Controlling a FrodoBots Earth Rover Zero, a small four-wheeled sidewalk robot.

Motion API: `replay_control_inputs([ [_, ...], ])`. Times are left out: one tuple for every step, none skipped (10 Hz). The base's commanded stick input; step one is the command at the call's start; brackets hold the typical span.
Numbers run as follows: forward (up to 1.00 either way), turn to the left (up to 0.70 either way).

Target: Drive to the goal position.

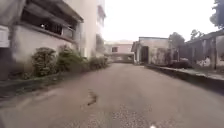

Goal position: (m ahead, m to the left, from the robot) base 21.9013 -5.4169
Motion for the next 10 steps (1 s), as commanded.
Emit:
replay_control_inputs([
  [0.0,0.28],
  [0.0,0.28],
  [0.0,0.29],
  [0.0,0.32],
  [0.0,0.08],
  [0.0,-0.25],
  [0.0,-0.59],
  [0.0,-0.7],
  [0.0,-0.7],
  [0.0,-0.69],
])
